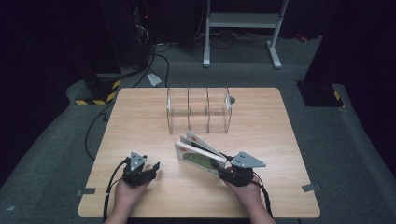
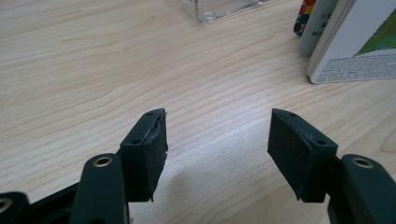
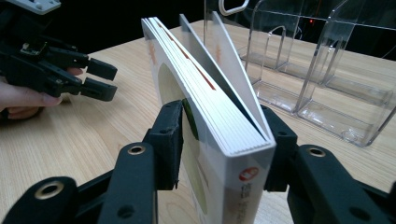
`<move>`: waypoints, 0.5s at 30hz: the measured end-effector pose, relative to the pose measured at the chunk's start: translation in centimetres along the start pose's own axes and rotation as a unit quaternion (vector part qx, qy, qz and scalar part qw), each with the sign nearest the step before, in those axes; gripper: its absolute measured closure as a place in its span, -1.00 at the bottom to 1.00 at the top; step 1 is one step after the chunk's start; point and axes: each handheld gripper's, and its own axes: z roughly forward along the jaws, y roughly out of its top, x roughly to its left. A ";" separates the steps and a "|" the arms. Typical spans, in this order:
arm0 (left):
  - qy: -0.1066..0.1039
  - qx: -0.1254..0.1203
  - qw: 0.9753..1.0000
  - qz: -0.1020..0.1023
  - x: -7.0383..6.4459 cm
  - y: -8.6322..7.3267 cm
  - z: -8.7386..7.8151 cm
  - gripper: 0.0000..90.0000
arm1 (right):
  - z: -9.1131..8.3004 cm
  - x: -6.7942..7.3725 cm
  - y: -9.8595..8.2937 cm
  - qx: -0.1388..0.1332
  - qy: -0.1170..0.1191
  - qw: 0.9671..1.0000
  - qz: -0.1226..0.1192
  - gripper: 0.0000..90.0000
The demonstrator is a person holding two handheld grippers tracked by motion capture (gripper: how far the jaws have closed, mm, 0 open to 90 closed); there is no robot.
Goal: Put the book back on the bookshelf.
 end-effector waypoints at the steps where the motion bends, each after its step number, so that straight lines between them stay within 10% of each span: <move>1: 0.002 0.001 1.000 0.000 0.1 0.0 0.1 -0.17 | -0.1 0.0 0.0 -0.001 0.000 1.000 -0.001 0.29; 15: 0.003 0.012 1.000 -0.002 0.4 0.6 1.0 -0.20 | -0.9 1.3 -0.4 -0.002 -0.008 1.000 -0.028 0.64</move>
